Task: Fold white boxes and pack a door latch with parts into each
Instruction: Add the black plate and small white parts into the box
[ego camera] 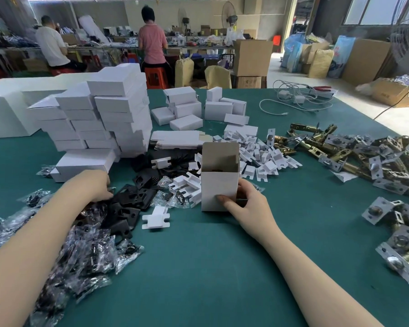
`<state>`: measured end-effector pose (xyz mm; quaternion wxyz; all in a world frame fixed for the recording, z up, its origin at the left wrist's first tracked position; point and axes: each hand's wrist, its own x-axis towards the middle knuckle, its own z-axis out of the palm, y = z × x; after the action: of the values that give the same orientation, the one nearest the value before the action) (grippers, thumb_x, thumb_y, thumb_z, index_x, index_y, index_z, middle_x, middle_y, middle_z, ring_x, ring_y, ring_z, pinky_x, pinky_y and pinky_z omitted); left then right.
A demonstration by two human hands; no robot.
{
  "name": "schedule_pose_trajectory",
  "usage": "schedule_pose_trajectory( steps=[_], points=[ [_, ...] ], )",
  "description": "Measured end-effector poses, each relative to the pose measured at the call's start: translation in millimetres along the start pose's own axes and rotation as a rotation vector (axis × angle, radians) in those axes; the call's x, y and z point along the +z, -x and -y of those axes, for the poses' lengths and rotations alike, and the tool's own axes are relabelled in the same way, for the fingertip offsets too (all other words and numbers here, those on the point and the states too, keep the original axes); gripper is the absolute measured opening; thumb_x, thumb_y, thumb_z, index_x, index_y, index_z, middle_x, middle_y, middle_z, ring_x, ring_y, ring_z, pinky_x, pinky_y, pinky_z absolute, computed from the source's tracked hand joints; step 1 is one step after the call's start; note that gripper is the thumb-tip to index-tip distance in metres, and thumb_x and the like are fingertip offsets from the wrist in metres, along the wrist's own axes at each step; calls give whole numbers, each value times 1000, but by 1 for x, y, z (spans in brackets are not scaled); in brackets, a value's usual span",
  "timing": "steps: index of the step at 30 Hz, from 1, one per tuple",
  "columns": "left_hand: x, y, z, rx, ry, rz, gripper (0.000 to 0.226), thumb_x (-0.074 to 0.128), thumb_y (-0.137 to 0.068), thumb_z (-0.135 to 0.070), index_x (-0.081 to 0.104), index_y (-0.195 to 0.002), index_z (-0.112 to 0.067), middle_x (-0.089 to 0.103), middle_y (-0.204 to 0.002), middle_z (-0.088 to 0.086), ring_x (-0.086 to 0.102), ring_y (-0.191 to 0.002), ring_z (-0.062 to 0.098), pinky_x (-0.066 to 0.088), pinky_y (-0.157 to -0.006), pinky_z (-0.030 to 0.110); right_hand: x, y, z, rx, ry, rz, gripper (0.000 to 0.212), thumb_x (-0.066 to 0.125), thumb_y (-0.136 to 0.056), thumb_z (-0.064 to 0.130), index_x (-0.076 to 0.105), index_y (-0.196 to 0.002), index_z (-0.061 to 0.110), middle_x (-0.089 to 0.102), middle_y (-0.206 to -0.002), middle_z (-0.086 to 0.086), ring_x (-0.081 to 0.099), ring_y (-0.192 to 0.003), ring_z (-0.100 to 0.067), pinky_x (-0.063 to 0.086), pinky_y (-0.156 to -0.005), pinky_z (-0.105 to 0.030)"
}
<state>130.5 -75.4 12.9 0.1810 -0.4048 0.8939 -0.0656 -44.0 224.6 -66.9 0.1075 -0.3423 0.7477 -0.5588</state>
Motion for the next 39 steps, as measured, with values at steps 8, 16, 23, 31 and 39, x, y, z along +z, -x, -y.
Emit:
schedule_pose_trajectory(
  steps=[8, 16, 23, 31, 39],
  points=[
    [-24, 16, -3, -53, 283, -270, 21, 71, -88, -36, 70, -100, -20, 68, -93, -2, 61, -84, 20, 51, -76, 32, 1, -1, 0, 10, -16, 5, 43, 74, -83, 35, 58, -122, 39, 70, -102, 19, 64, -89, 5, 47, -73, -7],
    [-71, 82, -88, 664, 1250, -565, 21, 64, -94, -19, 55, -99, -38, 68, -94, -16, 71, -76, 1, 52, -68, 19, 1, -2, -2, 16, -30, 6, 44, 75, -83, 35, 59, -123, 38, 70, -101, 18, 65, -89, 4, 48, -74, -8],
    [-63, 83, -147, 787, 726, -873, 14, 72, -86, -16, 72, -98, -22, 65, -82, -10, 60, -82, 12, 51, -79, 39, 2, 0, 1, -13, -33, -11, 39, 76, -83, 32, 59, -117, 41, 69, -99, 26, 64, -91, 4, 48, -75, -9],
    [-48, 81, -152, 646, 528, -966, 7, 71, -87, -36, 77, -90, -32, 59, -105, -6, 48, -112, 23, 22, -90, 33, 1, 2, 4, -19, -19, -8, 37, 76, -83, 33, 54, -106, 52, 69, -98, 24, 64, -90, 4, 47, -74, -8],
    [-46, 86, -150, 508, 478, -1002, 9, 70, -89, -30, 78, -86, -27, 67, -98, -9, 49, -105, 32, 22, -83, 35, 2, 2, 6, -12, -9, -10, 37, 75, -82, 35, 54, -105, 56, 68, -97, 26, 64, -89, 4, 47, -74, -8]
  ],
)
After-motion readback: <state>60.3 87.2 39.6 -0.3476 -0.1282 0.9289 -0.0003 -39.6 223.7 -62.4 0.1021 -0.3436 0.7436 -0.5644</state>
